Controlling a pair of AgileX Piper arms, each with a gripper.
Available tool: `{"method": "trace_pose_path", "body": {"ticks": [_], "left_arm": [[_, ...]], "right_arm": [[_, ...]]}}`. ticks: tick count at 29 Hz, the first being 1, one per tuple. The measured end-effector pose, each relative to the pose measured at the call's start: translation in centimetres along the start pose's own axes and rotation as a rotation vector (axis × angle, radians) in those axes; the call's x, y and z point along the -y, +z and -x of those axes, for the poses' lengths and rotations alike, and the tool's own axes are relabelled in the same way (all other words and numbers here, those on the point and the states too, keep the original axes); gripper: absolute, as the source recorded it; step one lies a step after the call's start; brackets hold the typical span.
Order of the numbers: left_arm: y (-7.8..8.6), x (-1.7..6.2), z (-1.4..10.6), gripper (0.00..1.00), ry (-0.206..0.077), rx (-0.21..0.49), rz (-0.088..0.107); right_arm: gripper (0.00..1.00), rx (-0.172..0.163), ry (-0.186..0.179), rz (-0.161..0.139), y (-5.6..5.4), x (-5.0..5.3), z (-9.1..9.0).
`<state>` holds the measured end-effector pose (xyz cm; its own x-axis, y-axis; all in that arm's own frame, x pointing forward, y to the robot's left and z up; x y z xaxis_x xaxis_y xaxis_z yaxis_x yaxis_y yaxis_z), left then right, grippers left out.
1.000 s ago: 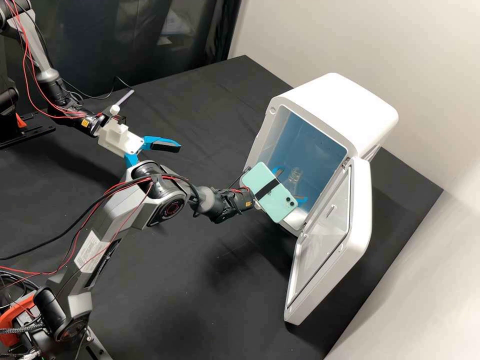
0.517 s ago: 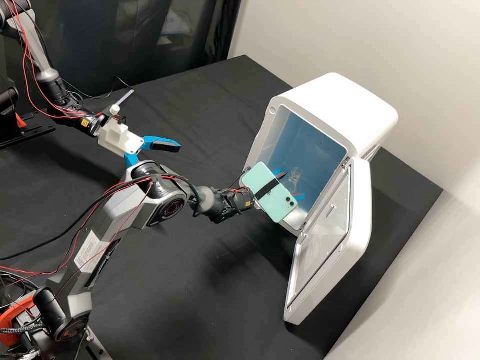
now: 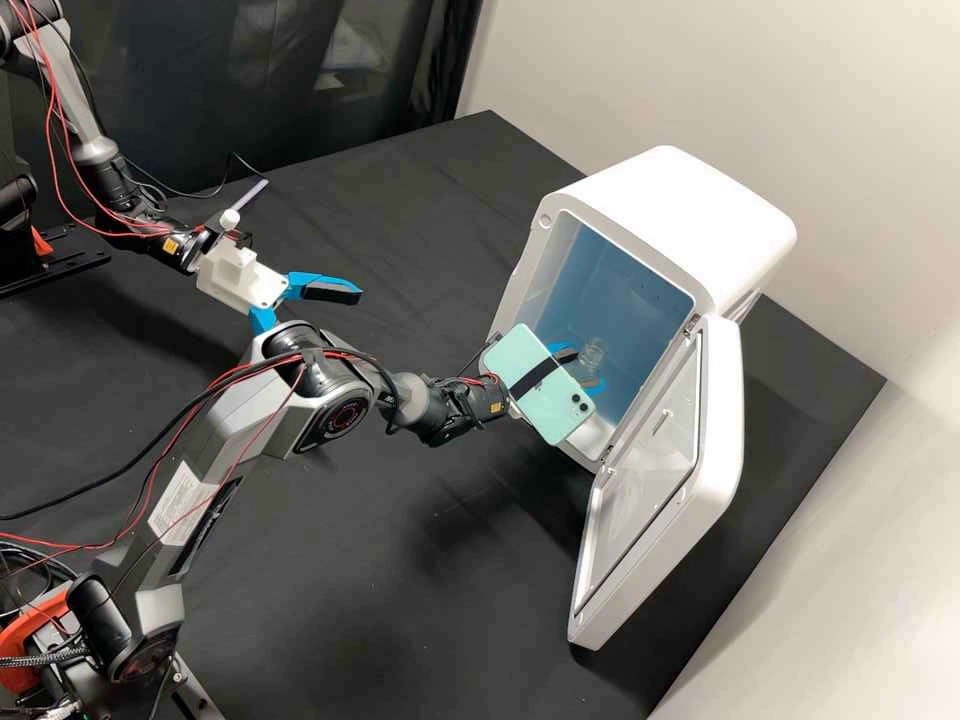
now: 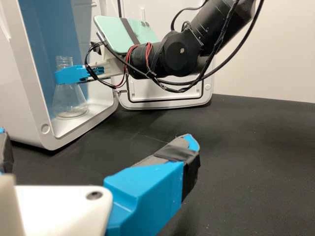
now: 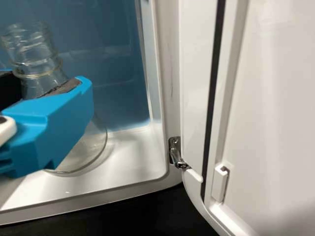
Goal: Take the flask out of the incubator
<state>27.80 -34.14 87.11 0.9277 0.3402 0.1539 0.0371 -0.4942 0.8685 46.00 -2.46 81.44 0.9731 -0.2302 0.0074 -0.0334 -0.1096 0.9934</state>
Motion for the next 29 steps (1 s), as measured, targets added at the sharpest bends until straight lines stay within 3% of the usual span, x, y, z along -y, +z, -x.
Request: {"method": "trace_pose_path", "body": {"ticks": [13,14,29], "left_arm": [[0.0,0.0,0.0,1.0,0.0,0.0,0.0],[0.0,0.0,0.0,1.0,0.0,0.0,0.0],[0.0,0.0,0.0,1.0,0.0,0.0,0.0]], "right_arm": [[0.0,-0.001,0.001,0.0,-0.01,-0.01,0.0],[1.0,-0.001,0.001,0.0,-0.01,-0.01,0.0],[1.0,0.008,-0.01,0.011,-0.05,0.01,-0.09]]}}
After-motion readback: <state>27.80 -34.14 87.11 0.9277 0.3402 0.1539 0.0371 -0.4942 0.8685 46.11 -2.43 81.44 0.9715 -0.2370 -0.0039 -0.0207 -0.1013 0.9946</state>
